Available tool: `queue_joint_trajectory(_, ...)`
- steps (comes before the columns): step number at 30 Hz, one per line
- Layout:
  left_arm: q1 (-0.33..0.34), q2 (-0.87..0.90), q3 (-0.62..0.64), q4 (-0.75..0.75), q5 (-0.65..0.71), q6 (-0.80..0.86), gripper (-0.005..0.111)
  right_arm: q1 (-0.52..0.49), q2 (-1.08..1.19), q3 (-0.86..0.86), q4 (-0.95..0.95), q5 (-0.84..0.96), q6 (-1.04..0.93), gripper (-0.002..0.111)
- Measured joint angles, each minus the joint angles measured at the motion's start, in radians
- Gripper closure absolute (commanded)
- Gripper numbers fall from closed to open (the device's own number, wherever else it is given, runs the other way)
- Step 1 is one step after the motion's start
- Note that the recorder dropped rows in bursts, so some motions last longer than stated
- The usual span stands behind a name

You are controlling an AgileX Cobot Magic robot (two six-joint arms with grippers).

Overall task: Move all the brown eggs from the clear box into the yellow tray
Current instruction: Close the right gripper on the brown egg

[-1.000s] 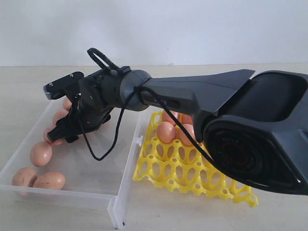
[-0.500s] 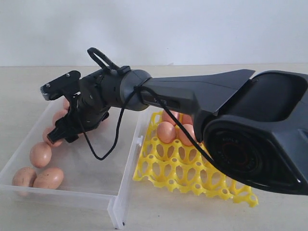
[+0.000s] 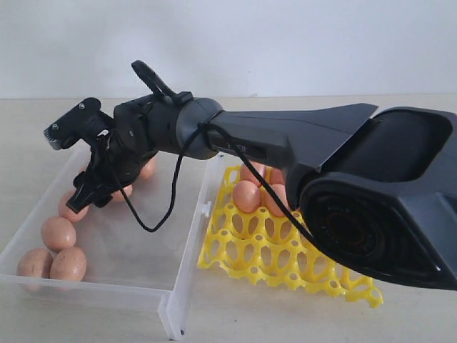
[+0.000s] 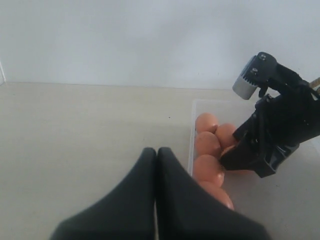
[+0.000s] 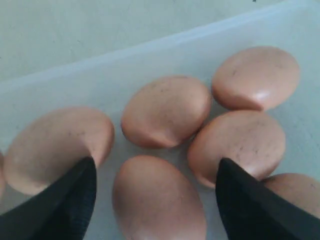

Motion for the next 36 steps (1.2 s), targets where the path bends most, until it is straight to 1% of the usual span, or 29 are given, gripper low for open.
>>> queue_joint_trajectory(5,0.000,0.000,0.000,0.000,0.000,0.000,0.111,0.000,0.024,0.000,-0.002,0.020,-0.050,0.043)
queue_joint_trajectory(18,0.000,0.000,0.000,0.000,0.000,0.000,0.111,0.000,0.027,0.000,0.000,0.022,-0.070,0.044)
queue_joint_trajectory(20,0.000,0.000,0.000,0.000,0.000,0.000,0.111,0.000,0.027,0.000,0.000,0.022,-0.070,0.050)
queue_joint_trajectory(27,0.000,0.000,0.000,0.000,0.000,0.000,0.111,0.000,0.027,0.000,0.002,0.022,-0.060,0.091)
queue_joint_trajectory(30,0.000,0.000,0.000,0.000,0.000,0.000,0.111,0.000,0.027,0.000,0.022,0.030,0.019,0.108)
queue_joint_trajectory(36,0.000,0.000,0.000,0.000,0.000,0.000,0.111,0.000,0.025,-0.002,0.033,0.050,0.482,0.108)
